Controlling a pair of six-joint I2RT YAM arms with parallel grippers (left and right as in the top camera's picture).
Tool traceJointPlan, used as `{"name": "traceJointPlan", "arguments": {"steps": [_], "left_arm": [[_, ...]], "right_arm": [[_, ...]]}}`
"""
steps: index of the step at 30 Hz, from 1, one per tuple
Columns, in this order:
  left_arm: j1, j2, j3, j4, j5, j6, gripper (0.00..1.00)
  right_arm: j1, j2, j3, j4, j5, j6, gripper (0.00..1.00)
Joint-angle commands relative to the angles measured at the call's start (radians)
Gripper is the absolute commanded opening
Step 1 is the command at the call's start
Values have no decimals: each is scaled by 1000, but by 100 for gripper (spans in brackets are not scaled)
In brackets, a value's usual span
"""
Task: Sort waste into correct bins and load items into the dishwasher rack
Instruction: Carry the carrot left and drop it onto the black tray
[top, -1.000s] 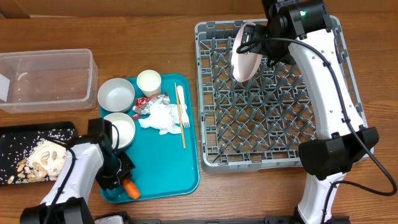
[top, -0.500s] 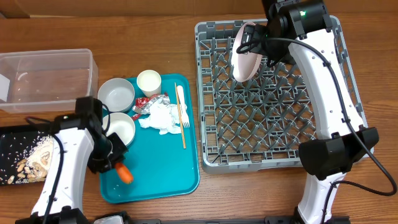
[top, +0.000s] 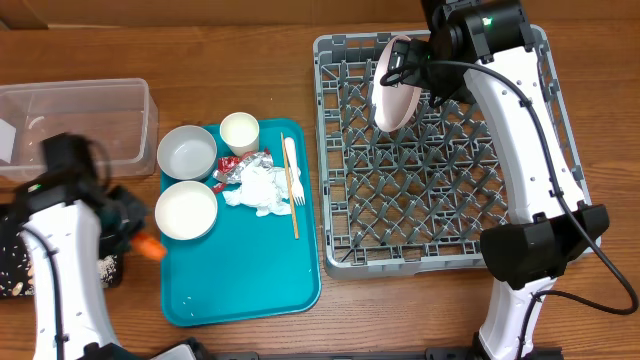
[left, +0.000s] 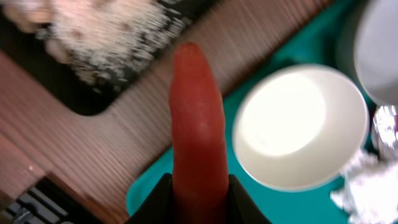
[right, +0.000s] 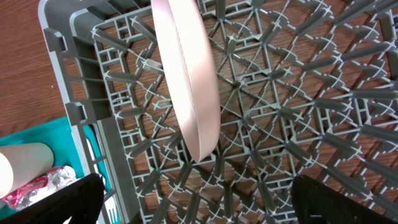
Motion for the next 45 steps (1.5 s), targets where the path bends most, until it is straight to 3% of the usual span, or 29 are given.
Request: {"name": "traceJointPlan", "arguments": {"steps": [1, 7, 11, 19, 36, 38, 39, 42, 45], "left_arm": [[139, -17, 21, 23, -15, -8, 4], [338, -11, 18, 85, 41, -73, 4], [397, 11, 17, 164, 60, -120, 4], [406, 108, 17, 298, 62, -251, 4], [407, 296, 18, 541, 52, -250, 7], [407, 311, 17, 546, 52, -250, 13], [407, 317, 18, 548, 52, -250, 20], [407, 323, 18, 553, 31, -224, 60], [407, 323, 18, 565, -8, -187, 60]], "right_arm": [[3, -30, 25, 5, 10, -4, 100], [3, -30, 25, 5, 10, -4, 100], [3, -30, 25, 5, 10, -4, 100], [3, -30, 25, 5, 10, -4, 100], [3, -30, 25, 5, 10, -4, 100], [3, -30, 25, 5, 10, -4, 100], [3, -30, 25, 5, 10, -4, 100], [3, -30, 25, 5, 10, -4, 100], [3, -30, 25, 5, 10, -4, 100]]}}
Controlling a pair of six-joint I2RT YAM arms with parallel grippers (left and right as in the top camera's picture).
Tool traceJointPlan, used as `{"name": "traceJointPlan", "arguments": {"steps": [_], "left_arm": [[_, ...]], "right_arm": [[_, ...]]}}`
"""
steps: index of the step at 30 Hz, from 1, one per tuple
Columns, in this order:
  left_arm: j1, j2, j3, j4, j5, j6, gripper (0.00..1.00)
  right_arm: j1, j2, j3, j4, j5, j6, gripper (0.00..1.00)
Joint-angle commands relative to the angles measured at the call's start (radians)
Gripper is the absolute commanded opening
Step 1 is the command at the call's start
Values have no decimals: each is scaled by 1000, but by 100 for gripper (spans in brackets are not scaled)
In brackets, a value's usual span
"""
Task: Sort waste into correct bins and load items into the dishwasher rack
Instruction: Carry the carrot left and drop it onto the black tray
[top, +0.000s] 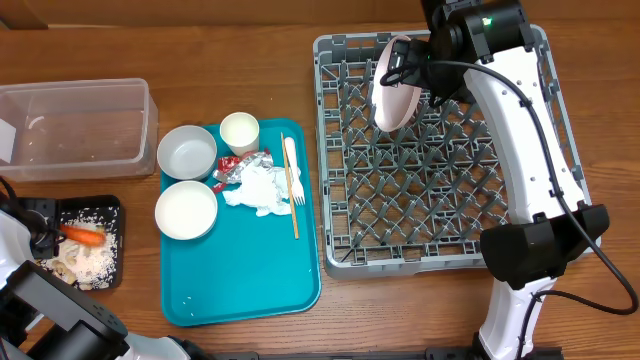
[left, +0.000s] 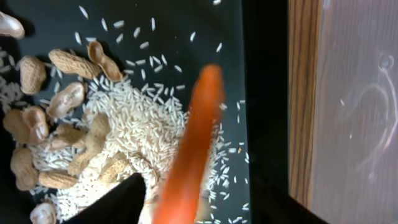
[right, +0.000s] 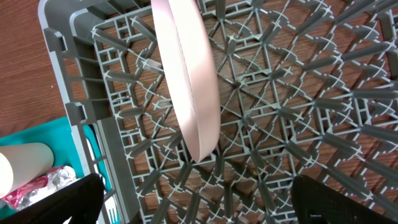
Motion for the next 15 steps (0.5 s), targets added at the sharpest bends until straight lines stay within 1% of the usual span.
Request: {"name": "traceJointPlan", "arguments": {"steps": [1, 3, 6, 11, 12, 13, 14, 15], "left_arm": [[5, 5, 18, 14, -69, 60, 61], [5, 5, 19, 14, -81, 71, 79], [5, 3, 20, 12, -54, 70, 79], [5, -12, 50, -32, 67, 69, 77], [5, -19, 60, -47, 84, 69, 78], [4, -29, 71, -67, 111, 69, 80], [4, -49, 92, -108, 170, 76, 89], [4, -60, 102, -130, 211, 90, 95]], "right_arm": [[3, -30, 24, 5, 10, -3, 100], [3, -30, 24, 5, 10, -3, 100], [3, -30, 24, 5, 10, -3, 100], [3, -30, 24, 5, 10, -3, 100], [3, -30, 24, 5, 10, -3, 100], [3, -30, 24, 5, 10, -3, 100], [3, -30, 24, 5, 10, -3, 100], [3, -30, 24, 5, 10, -3, 100]]}}
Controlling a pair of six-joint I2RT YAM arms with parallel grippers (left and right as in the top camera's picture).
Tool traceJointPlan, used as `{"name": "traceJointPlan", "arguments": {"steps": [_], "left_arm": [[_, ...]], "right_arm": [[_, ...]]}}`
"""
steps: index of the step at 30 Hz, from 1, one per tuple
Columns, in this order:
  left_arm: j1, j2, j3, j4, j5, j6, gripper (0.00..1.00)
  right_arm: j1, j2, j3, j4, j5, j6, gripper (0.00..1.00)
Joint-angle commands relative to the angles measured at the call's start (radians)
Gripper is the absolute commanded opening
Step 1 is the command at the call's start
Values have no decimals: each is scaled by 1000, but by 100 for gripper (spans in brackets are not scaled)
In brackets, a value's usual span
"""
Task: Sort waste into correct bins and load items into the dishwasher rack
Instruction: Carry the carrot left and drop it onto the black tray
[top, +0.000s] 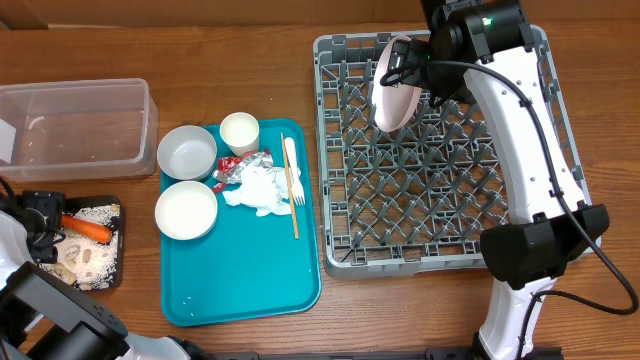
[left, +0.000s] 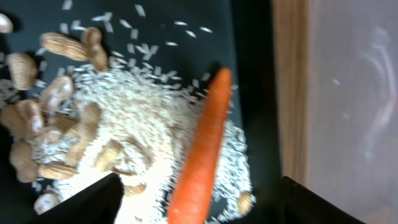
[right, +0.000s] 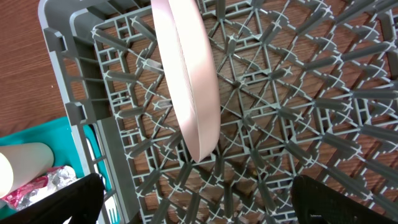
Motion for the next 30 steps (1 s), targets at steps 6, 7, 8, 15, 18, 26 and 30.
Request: {"name": "traceJointPlan", "arguments": {"steps": [6, 7, 8, 15, 18, 26, 30], "left_arm": [[5, -151, 85, -173, 486, 146, 100], [4, -164, 85, -195, 499, 146, 99], [4, -177, 85, -216, 494, 146, 100], [4, -191, 84, -303, 204, 146, 100], [4, -191, 84, -306, 202, 146, 100], [4, -190, 84, -317, 99, 146, 100], [4, -190, 84, -317, 100, 146, 100]], "right_arm": [[3, -30, 24, 5, 10, -3, 100], [3, -30, 24, 5, 10, -3, 100], [3, -30, 24, 5, 10, -3, 100], [3, -30, 24, 5, 10, -3, 100], [3, -30, 24, 5, 10, -3, 100], [3, -30, 24, 27, -75, 5, 100], [3, -30, 24, 7, -246, 5, 100]]}}
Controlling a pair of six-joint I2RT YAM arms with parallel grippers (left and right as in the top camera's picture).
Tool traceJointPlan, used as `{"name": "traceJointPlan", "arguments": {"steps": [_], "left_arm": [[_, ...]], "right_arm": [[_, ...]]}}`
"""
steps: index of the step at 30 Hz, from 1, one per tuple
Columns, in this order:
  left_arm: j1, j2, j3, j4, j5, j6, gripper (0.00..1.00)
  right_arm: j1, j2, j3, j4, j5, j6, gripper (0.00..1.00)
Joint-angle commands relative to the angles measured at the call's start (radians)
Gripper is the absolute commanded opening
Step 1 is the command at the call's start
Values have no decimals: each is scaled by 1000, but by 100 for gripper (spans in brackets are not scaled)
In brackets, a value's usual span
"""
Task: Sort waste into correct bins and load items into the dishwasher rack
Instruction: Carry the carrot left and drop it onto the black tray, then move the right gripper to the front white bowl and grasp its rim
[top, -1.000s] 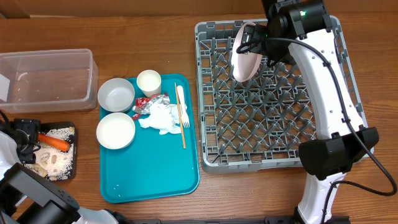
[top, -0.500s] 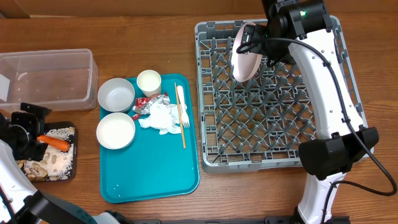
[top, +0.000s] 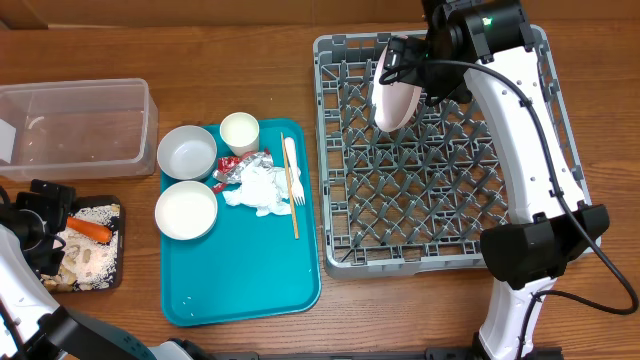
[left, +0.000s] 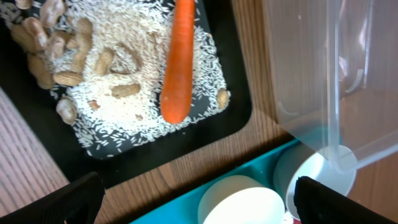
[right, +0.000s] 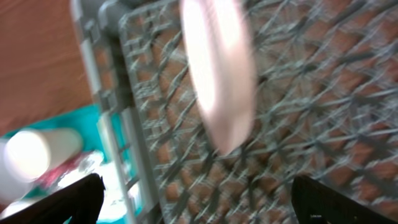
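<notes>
An orange carrot (left: 178, 62) lies on rice and peanuts in the black food tray (left: 230, 118); overhead the carrot (top: 91, 228) is at the table's left edge. My left gripper (left: 198, 200) hangs open above the tray's near corner, holding nothing. A pink plate (top: 395, 95) stands on edge in the grey dishwasher rack (top: 440, 255). My right gripper (top: 418, 58) is open just right of the plate (right: 217, 74), apart from it; that view is blurred. On the teal tray (top: 240, 285) lie two white bowls (top: 187, 210), a paper cup (top: 239, 132), crumpled wrappers (top: 255, 180) and a fork (top: 291, 170).
A clear plastic bin (top: 75, 130) stands behind the black tray, its wall (left: 336, 74) close on the left wrist's right. The teal tray lies between the black tray and the rack. The right arm's base (top: 540, 250) stands at the rack's near right corner.
My left gripper, open low over the carrot then, now stands higher with the carrot left on the rice. The right wrist view has shifted and blurred; the pink plate stays in the rack.
My left gripper was shut on the carrot beside the teal tray. Then it held the carrot over the black tray. Then it was open with the carrot lying on the rice, and now it is higher. The right gripper stayed open by the plate, shifting only now.
</notes>
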Motion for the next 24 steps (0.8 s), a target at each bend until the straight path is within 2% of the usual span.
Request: {"name": "traceJointPlan", "arguments": {"steps": [1, 3, 5, 13, 18, 19, 24], "left_arm": [[4, -6, 18, -2, -38, 19, 100], [4, -6, 18, -2, -38, 19, 100], [4, -6, 18, -2, -38, 19, 100], [3, -6, 18, -2, -38, 19, 100], [3, -6, 18, -2, -38, 19, 100], [3, -6, 18, -2, -38, 19, 100], [3, -6, 18, -2, -37, 19, 100]], "right_arm": [[4, -30, 24, 6, -275, 3, 100], [20, -29, 24, 49, -417, -10, 100], [54, -29, 24, 65, -436, -37, 100], [322, -23, -23, 79, -283, -74, 100], [489, 50, -38, 140, -249, -74, 100], [511, 67, -38, 152, -249, -71, 99], [592, 148, -38, 180, -250, 40, 80]]}}
